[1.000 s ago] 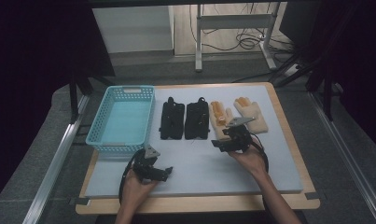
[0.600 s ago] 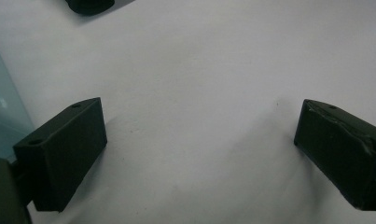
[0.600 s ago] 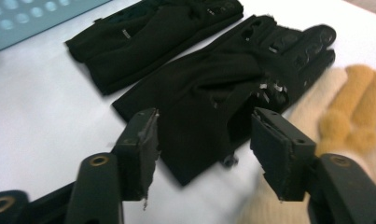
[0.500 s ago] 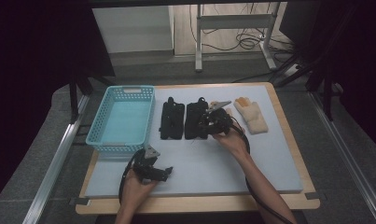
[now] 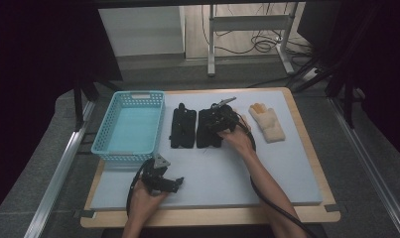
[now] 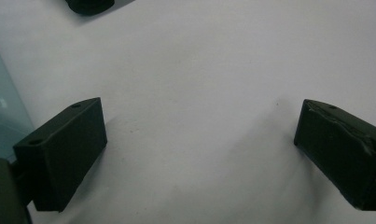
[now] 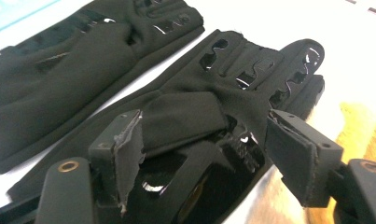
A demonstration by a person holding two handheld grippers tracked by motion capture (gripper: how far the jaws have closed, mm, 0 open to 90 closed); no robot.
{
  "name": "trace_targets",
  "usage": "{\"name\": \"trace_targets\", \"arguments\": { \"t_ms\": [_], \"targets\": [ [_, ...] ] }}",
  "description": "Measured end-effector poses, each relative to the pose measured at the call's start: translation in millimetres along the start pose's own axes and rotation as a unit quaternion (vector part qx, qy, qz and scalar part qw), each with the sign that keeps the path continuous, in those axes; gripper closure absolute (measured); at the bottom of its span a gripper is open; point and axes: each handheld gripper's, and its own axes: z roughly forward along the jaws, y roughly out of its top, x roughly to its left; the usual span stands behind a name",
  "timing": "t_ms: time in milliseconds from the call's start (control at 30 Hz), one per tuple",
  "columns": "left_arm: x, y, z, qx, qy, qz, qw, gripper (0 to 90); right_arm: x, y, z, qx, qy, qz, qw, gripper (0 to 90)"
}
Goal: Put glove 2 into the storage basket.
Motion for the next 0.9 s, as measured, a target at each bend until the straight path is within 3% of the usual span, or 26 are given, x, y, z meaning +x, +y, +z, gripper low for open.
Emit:
{"name": "trace_targets", "arguments": {
  "t_ms": [167, 300, 333, 367, 400, 433, 567, 700, 900],
  "targets": [
    [-0.3, -0.1, 0.1, 0.0, -0.001, -0.003, 1.0, 2.9, 1.0, 2.1, 18.0, 0.028, -0.014, -0.012, 0.9994, 26.1],
    [-0.1, 0.0, -0.1, 0.001, 0.0, 0.0, 1.0, 2.9, 1.2, 1.0, 24.1, 0.035, -0.002, -0.005, 0.9994, 36.0],
    [0.0, 0.0, -0.1, 0.001, 0.0, 0.001, 1.0, 2.9, 3.0, 1.3, 22.8, 0.037, 0.0, -0.004, 0.9993, 47.3],
    [-0.2, -0.1, 0.1, 0.0, -0.001, -0.001, 1.0, 2.9, 3.0, 1.3, 22.8, 0.037, 0.0, -0.004, 0.9993, 47.3],
    [-0.2, -0.1, 0.1, 0.0, -0.001, -0.001, 1.0, 2.9, 4.7, 1.7, 20.1, 0.04, 0.004, -0.007, 0.9992, 65.3],
    [-0.2, -0.1, 0.1, 0.0, -0.001, 0.0, 1.0, 2.9, 4.7, 1.7, 20.1, 0.04, 0.004, -0.007, 0.9992, 65.3],
    [-0.1, 0.0, 0.1, 0.0, 0.0, 0.0, 1.0, 2.9, 7.4, 2.1, 17.7, 0.04, 0.011, 0.002, 0.9991, 80.9],
    [0.1, 0.0, 0.1, 0.0, 0.0, 0.0, 1.0, 2.9, 5.9, 3.7, 11.2, 0.038, 0.019, 0.003, 0.9991, 81.8],
    [0.1, 0.0, 0.1, 0.0, 0.0, 0.0, 1.0, 2.9, 15.5, 6.3, -24.9, 0.009, 0.051, -0.007, 0.9987, 81.8]
  ]
}}
